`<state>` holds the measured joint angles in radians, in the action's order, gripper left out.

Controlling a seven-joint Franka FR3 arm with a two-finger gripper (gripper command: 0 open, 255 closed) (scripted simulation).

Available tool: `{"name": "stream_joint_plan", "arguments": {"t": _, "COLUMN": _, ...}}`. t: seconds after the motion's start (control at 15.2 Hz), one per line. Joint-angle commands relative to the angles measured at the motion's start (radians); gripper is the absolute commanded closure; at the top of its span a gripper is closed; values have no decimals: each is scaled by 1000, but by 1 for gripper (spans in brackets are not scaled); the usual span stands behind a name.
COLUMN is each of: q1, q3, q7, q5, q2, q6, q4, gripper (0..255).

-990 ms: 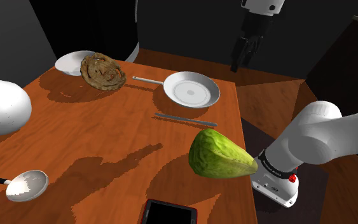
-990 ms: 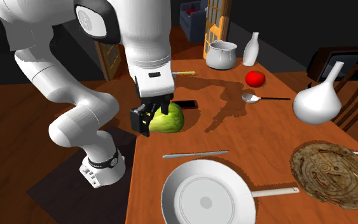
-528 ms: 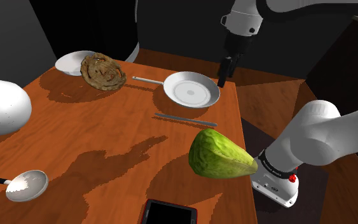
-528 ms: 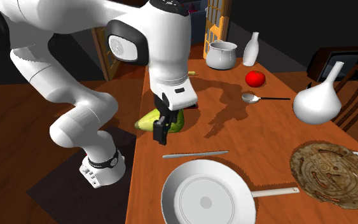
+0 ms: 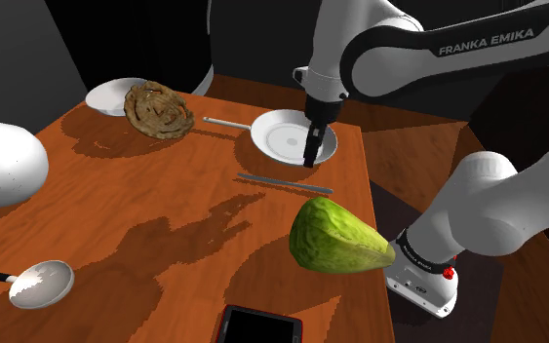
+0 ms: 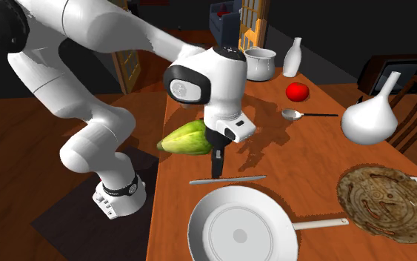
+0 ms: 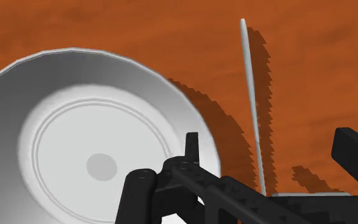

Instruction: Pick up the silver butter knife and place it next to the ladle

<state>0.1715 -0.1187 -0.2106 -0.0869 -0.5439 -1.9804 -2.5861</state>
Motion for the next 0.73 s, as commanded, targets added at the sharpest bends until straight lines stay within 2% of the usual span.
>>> {"name": "stream_joint_plan", "arguments": {"t": 0.0, "q1": 24, "q3": -22, "q7": -29, "q5": 6, "q2": 48, "q6": -77, "q4": -19, "gripper": 0}}
{"name": "stream_joint_plan", "arguments": {"t": 0.13, "q1": 46, "q3": -45, "q7": -54, "q5": 14, "q2": 103, "q6": -150, "q4": -33, "gripper": 0}}
{"name": "stream_joint_plan", "arguments": {"t": 0.66, "q1": 46, "q3": -55, "q7": -52, "q5": 15, "q2": 167, "q6": -277, "q4": -96, "gripper": 0}}
